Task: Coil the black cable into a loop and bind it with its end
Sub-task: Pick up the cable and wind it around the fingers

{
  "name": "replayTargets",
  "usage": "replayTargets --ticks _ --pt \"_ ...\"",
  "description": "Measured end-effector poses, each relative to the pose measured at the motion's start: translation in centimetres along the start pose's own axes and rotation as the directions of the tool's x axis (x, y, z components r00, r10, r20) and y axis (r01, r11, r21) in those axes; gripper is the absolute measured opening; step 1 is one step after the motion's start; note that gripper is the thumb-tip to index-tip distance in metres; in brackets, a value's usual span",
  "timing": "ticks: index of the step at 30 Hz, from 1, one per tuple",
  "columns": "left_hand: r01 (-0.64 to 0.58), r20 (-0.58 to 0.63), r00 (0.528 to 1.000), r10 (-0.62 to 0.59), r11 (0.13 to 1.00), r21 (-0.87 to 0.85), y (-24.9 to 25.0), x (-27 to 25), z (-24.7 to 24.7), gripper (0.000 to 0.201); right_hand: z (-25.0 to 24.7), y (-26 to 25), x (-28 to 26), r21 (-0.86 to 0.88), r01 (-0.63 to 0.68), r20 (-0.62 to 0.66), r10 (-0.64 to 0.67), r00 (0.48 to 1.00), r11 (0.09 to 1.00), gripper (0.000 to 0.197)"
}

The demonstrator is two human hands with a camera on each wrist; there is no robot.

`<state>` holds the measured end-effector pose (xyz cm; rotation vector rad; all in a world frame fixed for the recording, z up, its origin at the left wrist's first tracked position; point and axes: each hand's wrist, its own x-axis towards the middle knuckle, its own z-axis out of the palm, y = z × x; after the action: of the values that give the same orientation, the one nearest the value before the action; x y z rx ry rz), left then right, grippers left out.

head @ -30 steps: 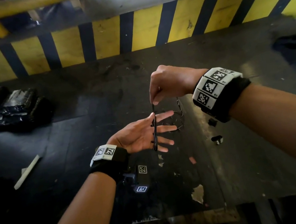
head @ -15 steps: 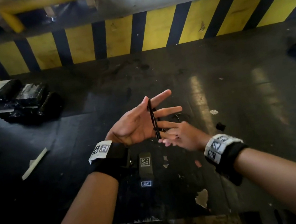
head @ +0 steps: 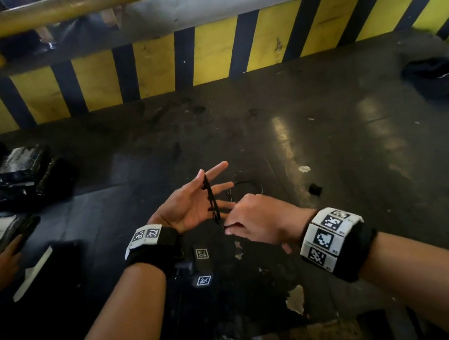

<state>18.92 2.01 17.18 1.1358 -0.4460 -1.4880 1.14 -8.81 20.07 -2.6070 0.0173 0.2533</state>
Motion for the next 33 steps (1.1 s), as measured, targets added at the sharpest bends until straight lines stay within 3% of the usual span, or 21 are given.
replayTargets --ticks 5,9,15,18,21,26,33 --pt "0.080 0.001 0.997 -0.080 0.995 0.054 -1.6 0.0 0.6 0.047 -5.9 -0.9 0.2 -0.179 -0.065 -0.019 0.063 0.998 0.982 0.021" --pt "0.144 0.031 0.989 -0.147 0.986 0.089 -1.6 -0.2 1.6 0.055 -9.6 -0.8 1.2 -0.228 -0.062 -0.092 0.042 0.995 0.972 0.011" --pt "0.117 0.170 0.976 -0.135 0.987 0.113 -2.4 -1.1 2.4 0.053 -12.2 -0.3 3.1 -0.210 -0.059 -0.145 0.028 0.989 0.976 0.024" --pt "0.081 0.205 0.975 -0.090 0.996 0.048 -2.5 -2.0 2.4 0.055 -12.1 0.0 3.7 -0.209 -0.035 -0.148 0.004 0.989 0.977 0.030" --pt "0.081 0.241 0.967 -0.079 0.997 0.002 -2.5 -3.1 2.3 0.056 -11.7 0.4 3.7 -0.213 0.027 -0.160 -0.062 0.985 0.977 0.018" --pt "0.049 0.354 0.935 -0.022 0.997 -0.066 -2.0 -5.3 2.5 0.051 -9.3 2.0 4.3 -0.105 0.141 -0.302 -0.167 0.939 0.984 0.013" --pt "-0.063 0.466 0.876 0.126 0.987 -0.147 1.0 -8.2 4.4 0.048 -2.7 2.6 3.2 0.127 0.144 -0.346 -0.092 0.934 0.981 0.016"
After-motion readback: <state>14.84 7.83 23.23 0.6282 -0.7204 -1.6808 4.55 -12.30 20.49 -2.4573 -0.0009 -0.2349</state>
